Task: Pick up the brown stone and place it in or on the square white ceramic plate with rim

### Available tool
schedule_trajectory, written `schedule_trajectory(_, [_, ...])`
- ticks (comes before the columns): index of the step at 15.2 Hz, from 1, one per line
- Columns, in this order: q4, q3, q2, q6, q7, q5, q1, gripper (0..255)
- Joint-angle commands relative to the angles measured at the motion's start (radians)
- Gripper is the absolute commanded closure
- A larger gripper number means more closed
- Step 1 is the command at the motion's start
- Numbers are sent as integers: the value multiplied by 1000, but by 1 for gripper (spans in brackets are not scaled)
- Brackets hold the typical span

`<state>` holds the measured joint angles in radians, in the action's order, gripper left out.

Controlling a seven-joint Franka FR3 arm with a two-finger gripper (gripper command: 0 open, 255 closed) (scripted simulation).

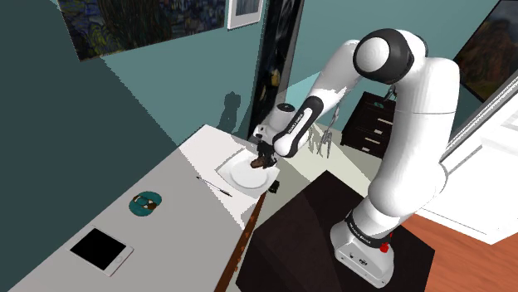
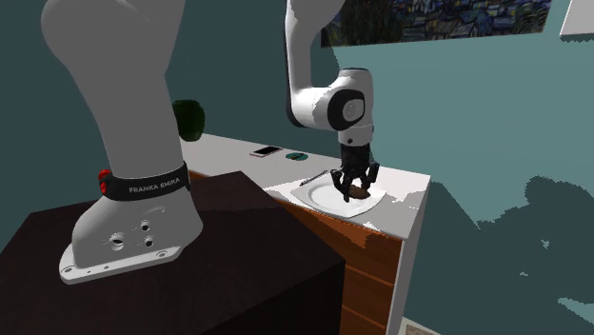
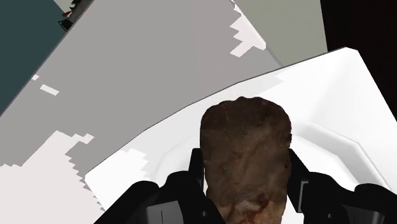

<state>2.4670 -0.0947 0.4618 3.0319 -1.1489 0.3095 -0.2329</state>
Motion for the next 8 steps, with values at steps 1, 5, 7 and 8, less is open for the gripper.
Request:
schedule_trajectory(1, [8,-21,-32,-25,-10,-10,-19,255])
schedule_trajectory(5, [26,-64,-94,-72,-33,-36,-56,255])
schedule_trajectory(7, [34,-86,-125,-96,-47,-53,-74,255])
schedule_trajectory(8, [38,-97,-141,-109,-54,-63,-83,255])
